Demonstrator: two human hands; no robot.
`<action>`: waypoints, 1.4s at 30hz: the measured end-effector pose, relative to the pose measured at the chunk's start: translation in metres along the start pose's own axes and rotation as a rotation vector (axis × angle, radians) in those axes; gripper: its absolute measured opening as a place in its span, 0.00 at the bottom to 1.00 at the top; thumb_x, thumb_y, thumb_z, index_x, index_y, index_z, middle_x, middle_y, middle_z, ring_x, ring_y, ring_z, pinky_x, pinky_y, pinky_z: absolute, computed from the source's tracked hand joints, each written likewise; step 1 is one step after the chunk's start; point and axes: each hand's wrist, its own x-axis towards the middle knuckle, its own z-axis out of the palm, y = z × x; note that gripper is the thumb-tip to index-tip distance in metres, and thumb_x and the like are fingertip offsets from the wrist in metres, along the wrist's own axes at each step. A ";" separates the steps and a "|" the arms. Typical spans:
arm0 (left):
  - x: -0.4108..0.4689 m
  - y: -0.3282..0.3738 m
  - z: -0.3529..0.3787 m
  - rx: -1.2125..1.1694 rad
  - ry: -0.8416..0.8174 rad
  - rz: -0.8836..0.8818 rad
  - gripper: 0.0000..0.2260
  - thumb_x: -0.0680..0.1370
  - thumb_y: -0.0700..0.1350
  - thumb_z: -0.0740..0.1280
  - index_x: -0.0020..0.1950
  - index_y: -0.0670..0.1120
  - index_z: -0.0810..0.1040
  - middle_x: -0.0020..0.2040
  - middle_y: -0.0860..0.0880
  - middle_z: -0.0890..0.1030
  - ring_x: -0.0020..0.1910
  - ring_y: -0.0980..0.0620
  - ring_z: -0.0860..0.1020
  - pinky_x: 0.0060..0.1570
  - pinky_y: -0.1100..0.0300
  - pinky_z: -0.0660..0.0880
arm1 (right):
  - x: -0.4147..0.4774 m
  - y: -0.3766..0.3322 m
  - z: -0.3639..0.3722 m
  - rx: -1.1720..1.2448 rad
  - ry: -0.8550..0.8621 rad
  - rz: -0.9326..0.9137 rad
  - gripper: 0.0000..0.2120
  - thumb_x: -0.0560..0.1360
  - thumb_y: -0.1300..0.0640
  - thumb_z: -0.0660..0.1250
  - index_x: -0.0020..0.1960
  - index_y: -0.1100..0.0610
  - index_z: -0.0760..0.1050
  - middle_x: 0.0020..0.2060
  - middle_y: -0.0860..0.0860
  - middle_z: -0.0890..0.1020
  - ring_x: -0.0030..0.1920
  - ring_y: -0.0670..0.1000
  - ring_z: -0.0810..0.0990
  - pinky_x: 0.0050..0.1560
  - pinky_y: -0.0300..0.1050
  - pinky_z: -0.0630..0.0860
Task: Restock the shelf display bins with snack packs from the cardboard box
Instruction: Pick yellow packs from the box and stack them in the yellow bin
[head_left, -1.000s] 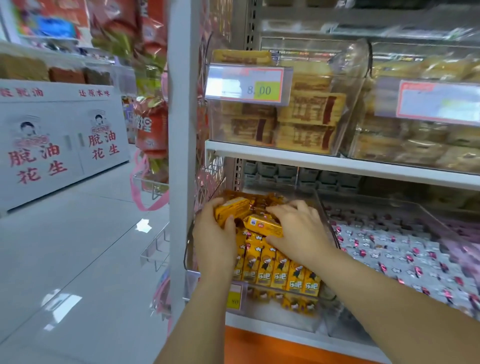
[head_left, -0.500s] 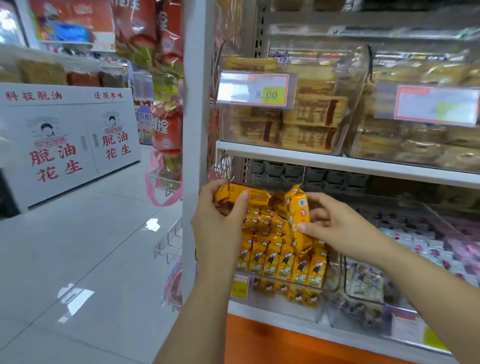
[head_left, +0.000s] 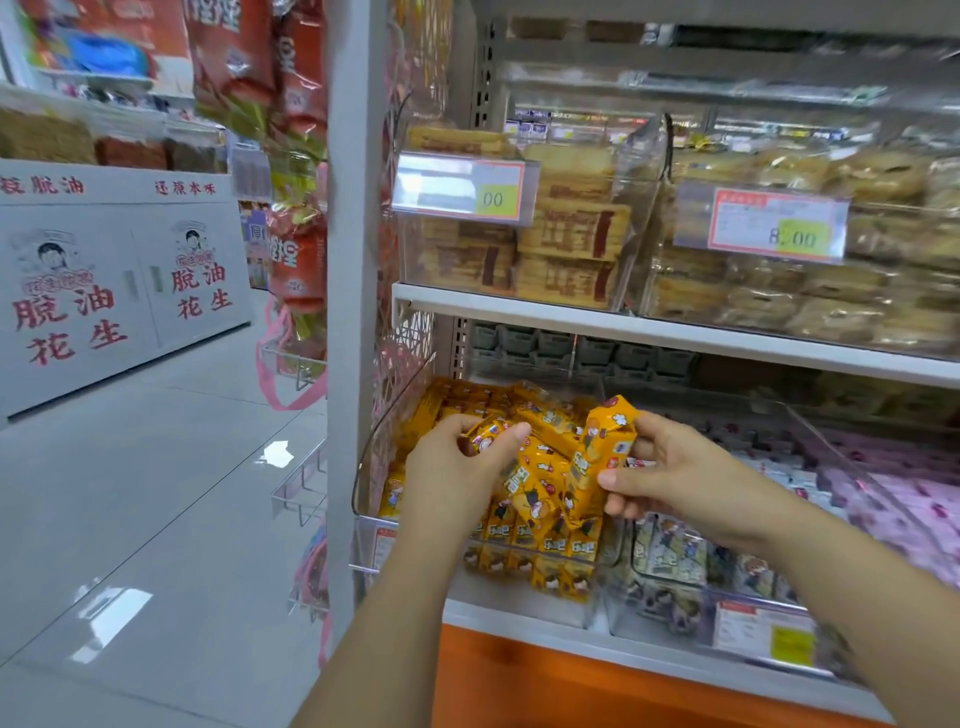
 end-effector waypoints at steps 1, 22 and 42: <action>0.000 -0.001 0.001 0.002 -0.032 0.003 0.13 0.73 0.57 0.70 0.47 0.48 0.79 0.37 0.50 0.82 0.34 0.54 0.81 0.36 0.58 0.75 | 0.001 0.001 0.001 0.014 -0.003 0.012 0.17 0.74 0.69 0.66 0.60 0.56 0.71 0.39 0.51 0.82 0.35 0.51 0.81 0.34 0.40 0.76; -0.001 0.008 0.016 -0.632 -0.133 -0.312 0.08 0.76 0.38 0.68 0.53 0.43 0.72 0.58 0.36 0.77 0.51 0.43 0.82 0.45 0.54 0.81 | 0.020 -0.005 0.039 -0.746 0.342 -0.498 0.19 0.66 0.54 0.77 0.52 0.45 0.73 0.46 0.34 0.71 0.49 0.37 0.68 0.45 0.24 0.67; 0.001 -0.014 0.024 0.325 -0.431 0.053 0.21 0.75 0.43 0.70 0.66 0.51 0.68 0.56 0.53 0.78 0.57 0.51 0.76 0.58 0.52 0.74 | 0.011 -0.001 0.007 -0.435 0.175 -0.175 0.15 0.72 0.68 0.69 0.48 0.48 0.75 0.45 0.46 0.83 0.41 0.41 0.81 0.44 0.36 0.77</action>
